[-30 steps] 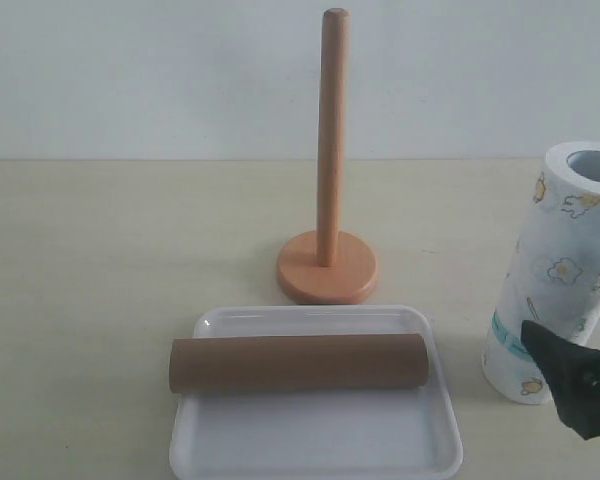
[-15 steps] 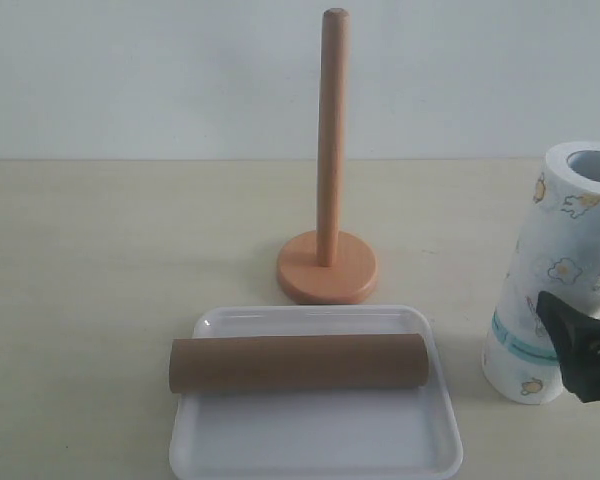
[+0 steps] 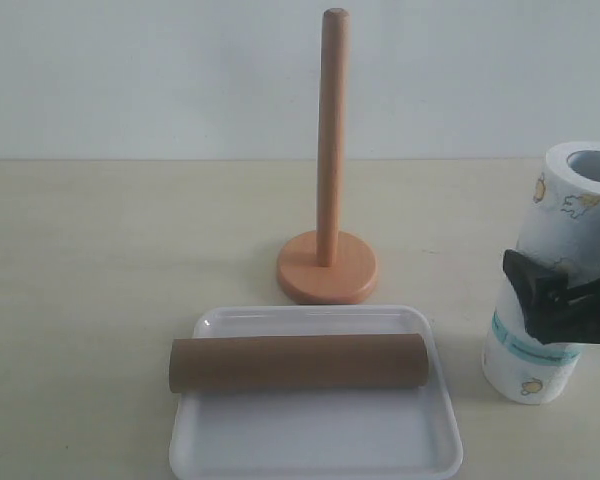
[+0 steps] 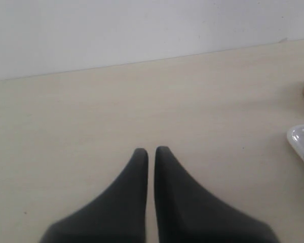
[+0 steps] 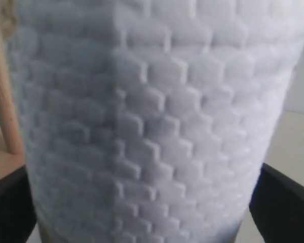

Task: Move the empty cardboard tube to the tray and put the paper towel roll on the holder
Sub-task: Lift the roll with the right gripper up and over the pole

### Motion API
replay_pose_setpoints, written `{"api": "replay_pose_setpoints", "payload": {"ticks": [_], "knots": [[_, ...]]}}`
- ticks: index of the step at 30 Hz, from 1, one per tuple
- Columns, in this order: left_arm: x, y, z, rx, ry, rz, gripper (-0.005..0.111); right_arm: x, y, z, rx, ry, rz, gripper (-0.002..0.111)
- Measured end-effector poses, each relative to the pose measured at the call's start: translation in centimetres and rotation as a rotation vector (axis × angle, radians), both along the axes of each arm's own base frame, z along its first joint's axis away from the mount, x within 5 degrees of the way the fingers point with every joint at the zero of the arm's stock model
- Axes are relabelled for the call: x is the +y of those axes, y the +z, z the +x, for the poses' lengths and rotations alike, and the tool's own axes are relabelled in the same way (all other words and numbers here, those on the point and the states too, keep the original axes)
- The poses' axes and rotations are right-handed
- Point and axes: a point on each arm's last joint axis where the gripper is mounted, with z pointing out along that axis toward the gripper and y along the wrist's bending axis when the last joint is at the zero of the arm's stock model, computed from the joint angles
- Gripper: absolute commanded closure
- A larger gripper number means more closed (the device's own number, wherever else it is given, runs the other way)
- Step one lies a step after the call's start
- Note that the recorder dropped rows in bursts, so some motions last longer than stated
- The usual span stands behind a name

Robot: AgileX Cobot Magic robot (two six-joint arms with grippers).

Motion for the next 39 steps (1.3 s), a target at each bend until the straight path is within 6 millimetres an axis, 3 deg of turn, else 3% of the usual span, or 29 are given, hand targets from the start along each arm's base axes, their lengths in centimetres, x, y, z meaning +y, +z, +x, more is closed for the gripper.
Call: {"api": "replay_pose_setpoints", "payload": {"ticks": [6, 9, 11, 18, 19, 39], "knots": [[0.0, 0.0, 0.0, 0.0, 0.0, 0.0, 0.103, 0.2, -0.8, 0.9, 0.011, 0.014, 0.002, 0.003], [0.0, 0.0, 0.0, 0.0, 0.0, 0.0, 0.103, 0.3, -1.2, 1.0, 0.026, 0.018, 0.012, 0.013], [0.0, 0.0, 0.0, 0.0, 0.0, 0.0, 0.103, 0.4, -1.3, 1.0, 0.027, 0.032, 0.023, 0.029], [0.0, 0.0, 0.0, 0.0, 0.0, 0.0, 0.103, 0.8, -1.2, 0.9, 0.03, 0.067, 0.076, 0.104], [0.0, 0.0, 0.0, 0.0, 0.0, 0.0, 0.103, 0.7, -1.2, 0.9, 0.031, 0.058, 0.083, 0.108], [0.0, 0.0, 0.0, 0.0, 0.0, 0.0, 0.103, 0.5, -1.2, 1.0, 0.037, 0.019, 0.12, 0.109]]}}
